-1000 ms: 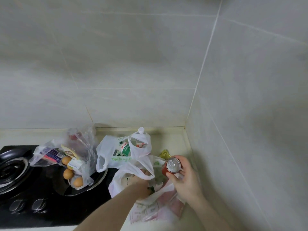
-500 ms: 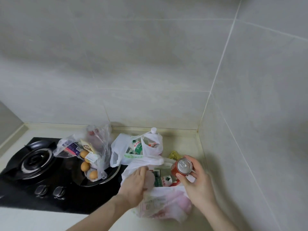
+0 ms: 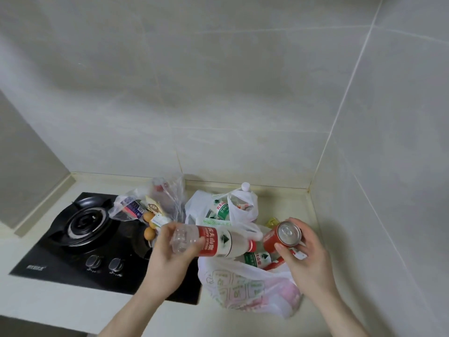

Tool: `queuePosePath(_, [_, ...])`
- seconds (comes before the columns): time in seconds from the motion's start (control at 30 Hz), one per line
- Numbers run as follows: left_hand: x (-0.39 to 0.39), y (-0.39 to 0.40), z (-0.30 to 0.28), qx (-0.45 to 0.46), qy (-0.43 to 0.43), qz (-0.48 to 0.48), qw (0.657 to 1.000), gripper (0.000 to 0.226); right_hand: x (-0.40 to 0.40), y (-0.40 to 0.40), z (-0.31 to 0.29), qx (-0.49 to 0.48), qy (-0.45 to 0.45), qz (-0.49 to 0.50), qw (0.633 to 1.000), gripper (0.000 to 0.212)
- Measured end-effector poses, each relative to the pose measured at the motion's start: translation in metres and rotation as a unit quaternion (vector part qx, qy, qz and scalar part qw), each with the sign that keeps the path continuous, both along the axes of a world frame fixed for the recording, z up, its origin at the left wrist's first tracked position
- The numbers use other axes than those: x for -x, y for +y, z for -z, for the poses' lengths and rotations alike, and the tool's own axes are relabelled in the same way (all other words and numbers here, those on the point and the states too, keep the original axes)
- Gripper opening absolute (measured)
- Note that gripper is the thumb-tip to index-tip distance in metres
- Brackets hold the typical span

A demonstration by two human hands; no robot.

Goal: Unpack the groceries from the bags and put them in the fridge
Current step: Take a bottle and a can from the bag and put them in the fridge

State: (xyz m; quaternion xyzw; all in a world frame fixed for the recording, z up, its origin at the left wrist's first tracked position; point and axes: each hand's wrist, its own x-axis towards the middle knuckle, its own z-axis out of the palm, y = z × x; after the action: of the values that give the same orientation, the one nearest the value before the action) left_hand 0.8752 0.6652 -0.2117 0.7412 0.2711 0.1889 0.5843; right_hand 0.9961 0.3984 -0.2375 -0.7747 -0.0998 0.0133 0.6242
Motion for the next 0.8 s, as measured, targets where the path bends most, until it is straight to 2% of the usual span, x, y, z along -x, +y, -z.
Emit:
queuePosePath(0.07, [0.003, 0.007, 0.000, 0.130, 0.010, -0.031, 0.991, 0.057, 0.006, -0.001, -0.004, -0.005, -0.001, 0.011, 1.000, 0.063])
queuePosePath(0.17, [0.009, 0.006, 0.000, 0.310, 0.011, -0.018, 0.950, 0.063, 0.016, -0.002, -0.010, -0.015, 0.005, 0.030, 0.999, 0.062])
queuePosePath(0.27, [0.017, 0.004, -0.003, 0.383, 0.046, 0.036, 0.922, 0.058, 0.029, -0.003, -0.016, -0.026, 0.017, 0.049, 0.998, 0.061])
queuePosePath(0.4, [0.029, 0.010, 0.001, 0.470, 0.104, 0.154, 0.863, 0.071, 0.053, 0.002, -0.024, -0.018, 0.042, 0.066, 0.997, 0.062])
queuePosePath(0.47, [0.033, 0.015, 0.001, 0.464, 0.130, 0.249, 0.840, 0.074, 0.068, 0.007, -0.027, -0.007, 0.050, 0.077, 0.996, 0.065])
queuePosePath(0.57, [0.039, 0.019, 0.005, 0.388, 0.167, 0.352, 0.835, 0.069, 0.095, 0.014, -0.029, 0.013, 0.047, 0.108, 0.993, 0.063])
queuePosePath(0.67, [0.043, 0.019, 0.005, 0.296, 0.172, 0.404, 0.848, 0.065, 0.127, 0.023, -0.034, 0.029, 0.042, 0.150, 0.987, 0.056])
queuePosePath(0.8, [0.053, 0.021, 0.000, 0.157, 0.144, 0.415, 0.884, 0.051, 0.173, 0.034, -0.038, 0.035, 0.040, 0.195, 0.979, 0.055])
